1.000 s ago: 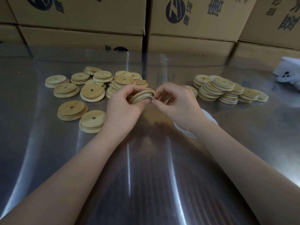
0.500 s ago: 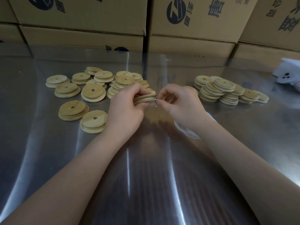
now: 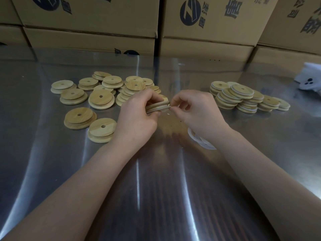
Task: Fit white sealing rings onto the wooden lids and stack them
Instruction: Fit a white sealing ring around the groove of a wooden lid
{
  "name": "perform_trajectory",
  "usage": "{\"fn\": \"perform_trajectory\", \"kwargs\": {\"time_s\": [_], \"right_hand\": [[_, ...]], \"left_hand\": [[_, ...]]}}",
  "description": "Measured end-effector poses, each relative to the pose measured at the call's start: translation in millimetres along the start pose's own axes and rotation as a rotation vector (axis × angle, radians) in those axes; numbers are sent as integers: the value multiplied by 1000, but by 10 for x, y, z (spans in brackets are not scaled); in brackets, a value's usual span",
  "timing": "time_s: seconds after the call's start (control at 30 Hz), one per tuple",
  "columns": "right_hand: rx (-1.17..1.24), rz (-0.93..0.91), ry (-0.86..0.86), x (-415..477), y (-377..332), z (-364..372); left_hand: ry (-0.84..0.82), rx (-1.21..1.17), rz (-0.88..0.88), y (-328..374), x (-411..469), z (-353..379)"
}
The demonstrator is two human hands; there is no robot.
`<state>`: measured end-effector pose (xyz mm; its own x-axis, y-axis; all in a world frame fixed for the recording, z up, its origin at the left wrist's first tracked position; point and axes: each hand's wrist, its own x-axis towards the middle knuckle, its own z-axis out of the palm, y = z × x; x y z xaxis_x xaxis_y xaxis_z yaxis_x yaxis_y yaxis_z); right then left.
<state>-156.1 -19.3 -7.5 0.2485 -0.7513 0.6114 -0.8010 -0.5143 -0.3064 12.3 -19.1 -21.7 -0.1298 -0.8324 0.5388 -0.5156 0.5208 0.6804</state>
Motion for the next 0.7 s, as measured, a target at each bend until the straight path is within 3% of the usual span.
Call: {"fn": "perform_trajectory", "kwargs": {"time_s": [0.23, 0.5, 0.7], "right_hand": [[68, -93, -1, -18, -44, 32], [143, 54, 12, -29, -12, 99], [88, 40, -8, -30, -33, 99]], "left_hand": [[-6, -2, -37, -12, -5, 31], [-6, -260, -176, 31, -10, -15], [2, -212, -128, -2, 19, 4]]}}
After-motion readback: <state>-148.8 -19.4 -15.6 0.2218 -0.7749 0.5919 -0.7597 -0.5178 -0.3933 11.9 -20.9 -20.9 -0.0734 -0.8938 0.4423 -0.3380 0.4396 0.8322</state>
